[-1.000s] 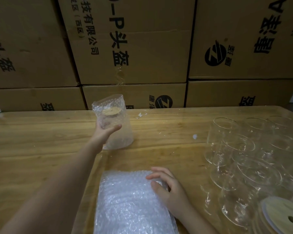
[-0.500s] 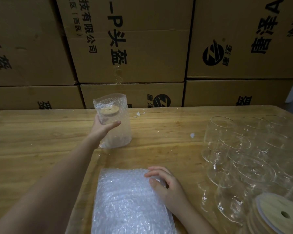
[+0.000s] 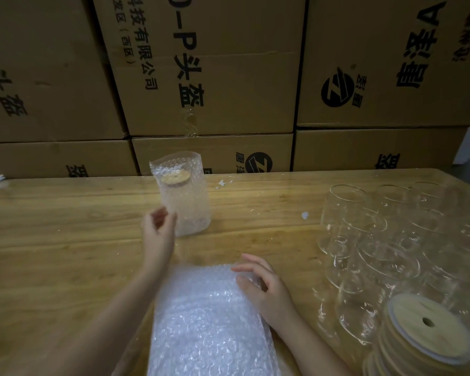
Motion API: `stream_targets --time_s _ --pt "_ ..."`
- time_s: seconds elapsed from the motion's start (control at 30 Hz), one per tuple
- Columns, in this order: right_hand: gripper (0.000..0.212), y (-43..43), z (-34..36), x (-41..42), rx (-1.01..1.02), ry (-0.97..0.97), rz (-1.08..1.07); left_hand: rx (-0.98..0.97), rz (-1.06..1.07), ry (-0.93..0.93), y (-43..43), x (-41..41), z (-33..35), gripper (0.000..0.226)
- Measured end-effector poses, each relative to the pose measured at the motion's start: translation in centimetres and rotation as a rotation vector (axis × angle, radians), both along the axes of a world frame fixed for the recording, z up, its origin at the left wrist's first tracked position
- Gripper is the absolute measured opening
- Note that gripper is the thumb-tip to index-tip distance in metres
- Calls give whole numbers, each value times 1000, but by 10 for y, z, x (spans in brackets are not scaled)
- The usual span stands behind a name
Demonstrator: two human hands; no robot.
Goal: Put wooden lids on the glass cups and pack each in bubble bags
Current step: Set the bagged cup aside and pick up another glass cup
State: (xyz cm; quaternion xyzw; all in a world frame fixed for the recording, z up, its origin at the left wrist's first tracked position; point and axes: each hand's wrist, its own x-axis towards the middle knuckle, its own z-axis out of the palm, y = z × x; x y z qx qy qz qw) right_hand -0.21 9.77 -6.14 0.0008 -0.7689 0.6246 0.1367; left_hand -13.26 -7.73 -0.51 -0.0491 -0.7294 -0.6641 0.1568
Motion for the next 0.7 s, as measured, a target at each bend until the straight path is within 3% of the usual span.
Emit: stream_targets --time_s 0.1,0.17,0.23,0.43,0.63,0.7 --pt "24 -1 1 0 28 5 -19 -540 -210 166 12 49 -6 16" --pt "27 -2 0 0 46 13 -29 -1014 -361 138 21 70 -10 37" --pt "30 -4 0 0 66 11 -34 -1231 -386 80 31 84 -18 43" --pt "16 -6 -2 3 140 17 -140 -1274 -230 150 40 98 -34 43" --pt "24 -5 -6 19 181 -30 -151 -1419 -283 251 47 103 -16 45" --pt "26 -5 -4 23 130 -52 -182 -1302 -362 349 60 106 1 48"
